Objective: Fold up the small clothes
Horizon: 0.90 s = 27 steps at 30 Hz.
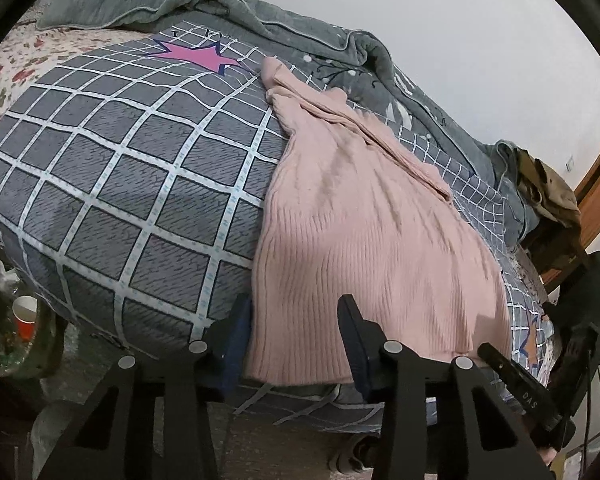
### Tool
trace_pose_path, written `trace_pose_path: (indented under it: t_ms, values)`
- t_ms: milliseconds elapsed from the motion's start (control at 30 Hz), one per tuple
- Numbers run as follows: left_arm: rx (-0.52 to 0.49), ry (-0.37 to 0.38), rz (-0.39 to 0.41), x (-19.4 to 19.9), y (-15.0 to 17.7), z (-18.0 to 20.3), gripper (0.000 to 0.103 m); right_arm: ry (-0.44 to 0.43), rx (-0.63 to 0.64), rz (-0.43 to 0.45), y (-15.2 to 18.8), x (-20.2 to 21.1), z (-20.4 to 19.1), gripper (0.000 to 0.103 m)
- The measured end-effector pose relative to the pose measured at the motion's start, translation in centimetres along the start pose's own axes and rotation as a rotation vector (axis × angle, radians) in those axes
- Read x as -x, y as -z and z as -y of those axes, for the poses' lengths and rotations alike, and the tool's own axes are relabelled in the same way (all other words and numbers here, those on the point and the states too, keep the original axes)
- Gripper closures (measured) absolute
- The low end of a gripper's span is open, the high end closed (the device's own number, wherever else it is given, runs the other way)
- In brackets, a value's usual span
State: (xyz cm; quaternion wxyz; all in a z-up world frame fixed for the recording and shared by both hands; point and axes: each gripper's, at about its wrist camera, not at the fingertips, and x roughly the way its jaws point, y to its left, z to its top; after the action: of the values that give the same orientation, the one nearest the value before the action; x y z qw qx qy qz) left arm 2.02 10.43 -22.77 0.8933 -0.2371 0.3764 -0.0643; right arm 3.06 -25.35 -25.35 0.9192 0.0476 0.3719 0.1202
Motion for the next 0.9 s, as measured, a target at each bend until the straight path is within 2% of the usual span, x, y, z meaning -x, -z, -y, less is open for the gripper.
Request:
trace_pose_path:
  t_ms: [133,333,533,567,633,667,800,900]
  values:
    - [0.012,0.002,-0.016,0.0,0.0,0.0,0.069,-0.003,0.000,-0.002,0.0,0.0,0.0,0.069]
    - [0.017,0.042,-0.031,1.0,1.3,0.0,0.069,-0.039,-0.037,-0.017,-0.1,0.1,0.6,0.069]
    - [0.031,0.063,-0.041,0.6,1.3,0.2,0.069,-0.069,-0.059,-0.022,-0.1,0.1,0.7,0.069]
    - [0.031,0.060,-0.044,0.4,1.2,0.2,0.078,-0.068,-0.057,-0.023,0.0,0.0,0.6,0.069]
    - [0.043,0.029,-0.047,0.1,1.2,-0.1,0.093,-0.059,-0.050,-0.020,0.0,0.1,0.5,0.078]
    - [0.056,0.026,-0.049,0.1,1.2,-0.3,0.095,-0.051,-0.043,-0.021,0.0,0.1,0.4,0.094]
    - [0.113,0.052,-0.046,0.7,1.0,-1.5,0.097,-0.054,-0.057,0.011,0.0,0.9,0.3,0.099]
    - [0.111,0.057,-0.039,1.6,0.7,-1.4,0.097,-0.076,-0.068,0.060,-0.2,2.1,0.2,0.099]
